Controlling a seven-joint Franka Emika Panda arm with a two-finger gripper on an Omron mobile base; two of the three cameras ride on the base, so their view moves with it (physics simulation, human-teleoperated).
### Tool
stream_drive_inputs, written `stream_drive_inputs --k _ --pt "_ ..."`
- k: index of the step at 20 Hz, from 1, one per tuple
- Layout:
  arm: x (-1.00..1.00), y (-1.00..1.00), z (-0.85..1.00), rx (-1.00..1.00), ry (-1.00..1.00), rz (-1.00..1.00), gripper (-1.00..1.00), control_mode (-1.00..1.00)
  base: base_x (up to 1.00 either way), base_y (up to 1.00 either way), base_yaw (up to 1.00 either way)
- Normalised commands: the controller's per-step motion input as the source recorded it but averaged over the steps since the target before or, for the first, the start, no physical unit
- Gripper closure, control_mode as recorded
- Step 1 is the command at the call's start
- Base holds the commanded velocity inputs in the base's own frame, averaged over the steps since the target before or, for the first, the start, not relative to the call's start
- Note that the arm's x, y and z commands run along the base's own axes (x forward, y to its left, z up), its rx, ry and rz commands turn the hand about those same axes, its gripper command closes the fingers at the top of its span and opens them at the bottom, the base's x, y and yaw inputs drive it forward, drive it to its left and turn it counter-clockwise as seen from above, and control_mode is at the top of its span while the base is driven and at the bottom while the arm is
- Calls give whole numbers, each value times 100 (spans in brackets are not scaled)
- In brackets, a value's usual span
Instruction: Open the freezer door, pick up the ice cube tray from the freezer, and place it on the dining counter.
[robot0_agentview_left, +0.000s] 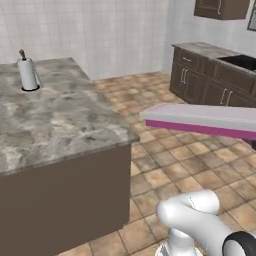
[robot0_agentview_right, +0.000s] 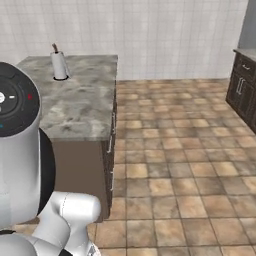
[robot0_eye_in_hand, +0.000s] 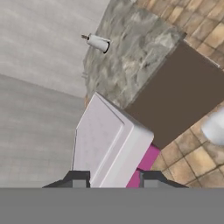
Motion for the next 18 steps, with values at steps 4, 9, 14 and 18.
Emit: stream_drive_inputs --k 4,9,14,18 --pt "0 0 0 0 0 0 100 100 38 100 15" --pt "0 0 0 0 0 0 100 100 39 92 14" --pt "0 0 0 0 0 0 100 100 82 60 10" --pt "0 0 0 0 0 0 100 100 38 53 7"
